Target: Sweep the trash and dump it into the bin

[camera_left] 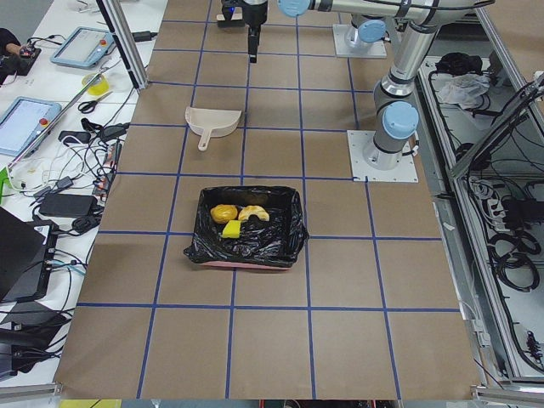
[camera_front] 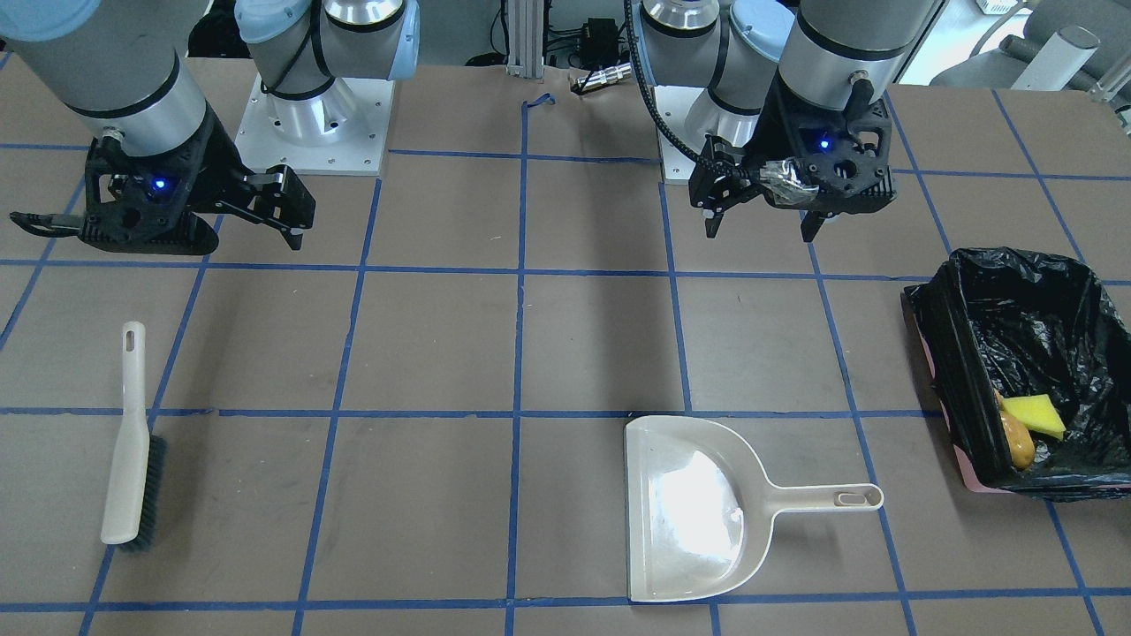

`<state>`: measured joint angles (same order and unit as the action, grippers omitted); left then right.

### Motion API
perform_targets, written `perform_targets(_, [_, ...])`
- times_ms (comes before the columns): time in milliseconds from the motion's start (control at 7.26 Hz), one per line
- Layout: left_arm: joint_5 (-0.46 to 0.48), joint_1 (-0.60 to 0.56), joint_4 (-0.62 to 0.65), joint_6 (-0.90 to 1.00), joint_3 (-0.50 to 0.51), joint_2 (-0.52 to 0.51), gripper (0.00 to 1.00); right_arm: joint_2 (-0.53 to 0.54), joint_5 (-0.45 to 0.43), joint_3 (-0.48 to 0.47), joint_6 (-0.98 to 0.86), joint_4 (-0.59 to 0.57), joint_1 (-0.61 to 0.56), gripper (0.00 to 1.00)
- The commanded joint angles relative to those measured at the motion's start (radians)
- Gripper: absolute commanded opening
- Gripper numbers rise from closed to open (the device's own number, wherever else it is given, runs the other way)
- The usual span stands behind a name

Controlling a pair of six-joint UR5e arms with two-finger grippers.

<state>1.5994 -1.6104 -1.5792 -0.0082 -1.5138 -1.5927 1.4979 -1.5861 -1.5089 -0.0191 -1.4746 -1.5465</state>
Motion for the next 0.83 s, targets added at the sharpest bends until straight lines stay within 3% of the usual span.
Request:
perform_targets(0, [0.001, 0.004, -0.001, -0.021, 0.001, 0.002, 1.00, -0.001, 0.000, -0.001, -0.001, 0.000, -0.001, 1.00])
perform_targets(689, [-0.004, 0.004, -0.001, -0.006, 0.000, -0.001, 1.00, 0.001, -0.003, -0.001, -0.001, 0.003, 0.000, 1.00])
